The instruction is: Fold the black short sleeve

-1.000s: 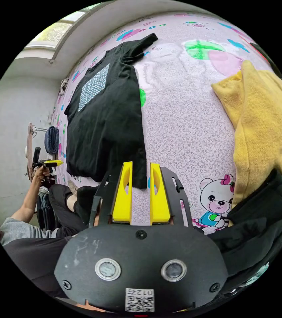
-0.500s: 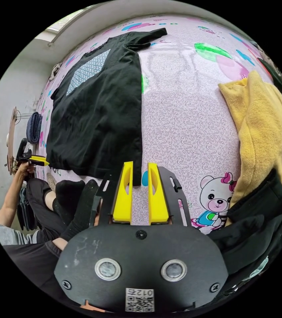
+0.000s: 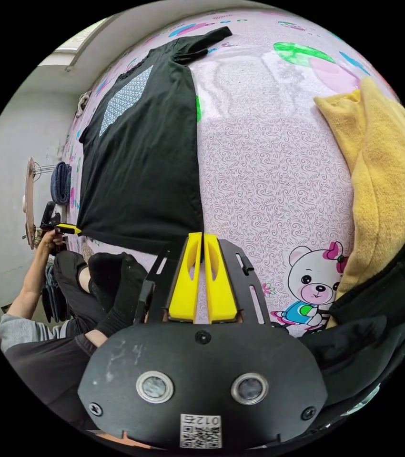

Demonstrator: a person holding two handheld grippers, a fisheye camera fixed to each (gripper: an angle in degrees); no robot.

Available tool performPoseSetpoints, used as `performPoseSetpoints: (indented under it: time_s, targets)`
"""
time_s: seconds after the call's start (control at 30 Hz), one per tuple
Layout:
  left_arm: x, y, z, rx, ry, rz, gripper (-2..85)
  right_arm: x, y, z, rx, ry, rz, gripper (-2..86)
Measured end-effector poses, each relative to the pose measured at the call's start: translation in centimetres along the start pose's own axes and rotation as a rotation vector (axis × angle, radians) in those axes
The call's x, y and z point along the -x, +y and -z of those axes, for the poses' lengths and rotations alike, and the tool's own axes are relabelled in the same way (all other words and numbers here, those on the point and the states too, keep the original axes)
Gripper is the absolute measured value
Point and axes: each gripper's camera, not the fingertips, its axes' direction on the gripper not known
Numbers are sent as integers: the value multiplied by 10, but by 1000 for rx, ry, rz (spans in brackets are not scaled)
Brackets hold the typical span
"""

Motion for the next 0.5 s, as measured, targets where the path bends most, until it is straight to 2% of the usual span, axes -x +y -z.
performPoseSetpoints:
  time_s: [0.27, 0.5]
  targets:
    - [5, -13, -15, 65, -77, -18, 1, 9, -5, 46, -15, -103, -70, 65]
    - [4, -23, -29, 112, -107, -28, 1, 53, -10, 54, 53, 52, 14, -2]
